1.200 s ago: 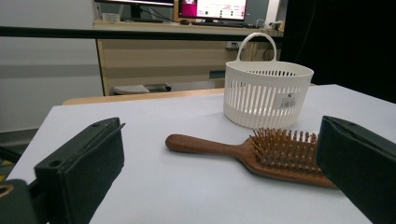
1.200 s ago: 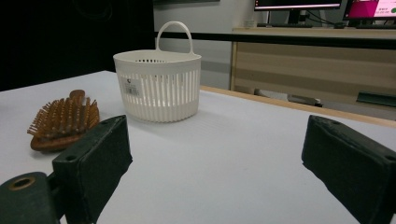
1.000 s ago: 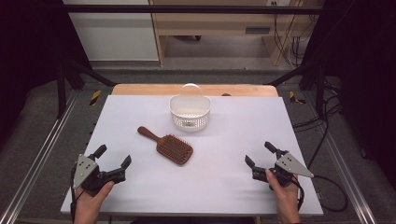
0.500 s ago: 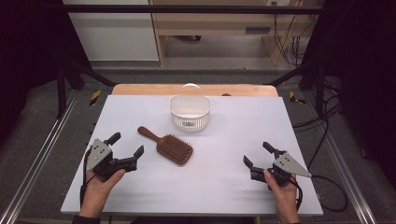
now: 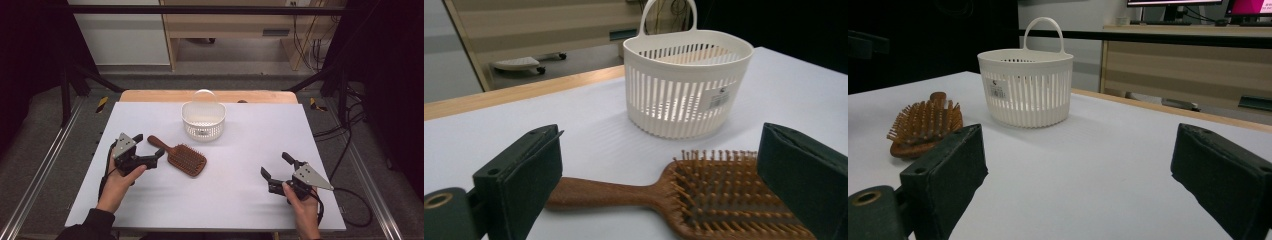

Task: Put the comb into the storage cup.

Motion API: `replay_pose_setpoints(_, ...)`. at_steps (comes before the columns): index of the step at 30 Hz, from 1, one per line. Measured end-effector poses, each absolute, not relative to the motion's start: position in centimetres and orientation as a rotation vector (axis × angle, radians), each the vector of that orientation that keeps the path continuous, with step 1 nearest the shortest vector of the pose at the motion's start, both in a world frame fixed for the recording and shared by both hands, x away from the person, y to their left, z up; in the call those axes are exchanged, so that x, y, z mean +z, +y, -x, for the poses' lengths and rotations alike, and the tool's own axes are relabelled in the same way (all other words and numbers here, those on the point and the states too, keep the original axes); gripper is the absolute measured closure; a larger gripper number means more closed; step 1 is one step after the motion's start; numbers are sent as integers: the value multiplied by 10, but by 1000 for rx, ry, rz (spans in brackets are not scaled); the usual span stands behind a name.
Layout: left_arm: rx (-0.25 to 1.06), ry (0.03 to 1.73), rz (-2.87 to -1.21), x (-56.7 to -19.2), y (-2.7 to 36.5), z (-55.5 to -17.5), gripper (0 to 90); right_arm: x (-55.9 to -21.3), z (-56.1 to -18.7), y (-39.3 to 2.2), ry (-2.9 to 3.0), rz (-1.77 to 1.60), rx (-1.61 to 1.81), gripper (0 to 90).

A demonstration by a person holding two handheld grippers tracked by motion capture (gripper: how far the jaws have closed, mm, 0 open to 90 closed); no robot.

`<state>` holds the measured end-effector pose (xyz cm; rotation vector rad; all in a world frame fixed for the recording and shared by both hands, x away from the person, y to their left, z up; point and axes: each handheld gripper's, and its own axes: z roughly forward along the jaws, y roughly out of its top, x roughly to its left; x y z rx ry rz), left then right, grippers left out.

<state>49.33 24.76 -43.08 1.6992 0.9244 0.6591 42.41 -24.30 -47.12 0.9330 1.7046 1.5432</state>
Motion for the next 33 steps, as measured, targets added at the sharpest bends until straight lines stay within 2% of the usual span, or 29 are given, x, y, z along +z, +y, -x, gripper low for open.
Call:
replay_pose_setpoints(24,642,958,-1825,-426,220,-542,118,-471,-424,-243,1709,-944,1529,63)
replay_pose_setpoints(30,616,1025,-1819,-435,222,-557,211,-471,-423,-244,1706,-947,1521,61)
replay_pose_setpoints(33,629,1033,-1856,-439,223,-561,313,-471,-424,-243,1709,-949,1520,60)
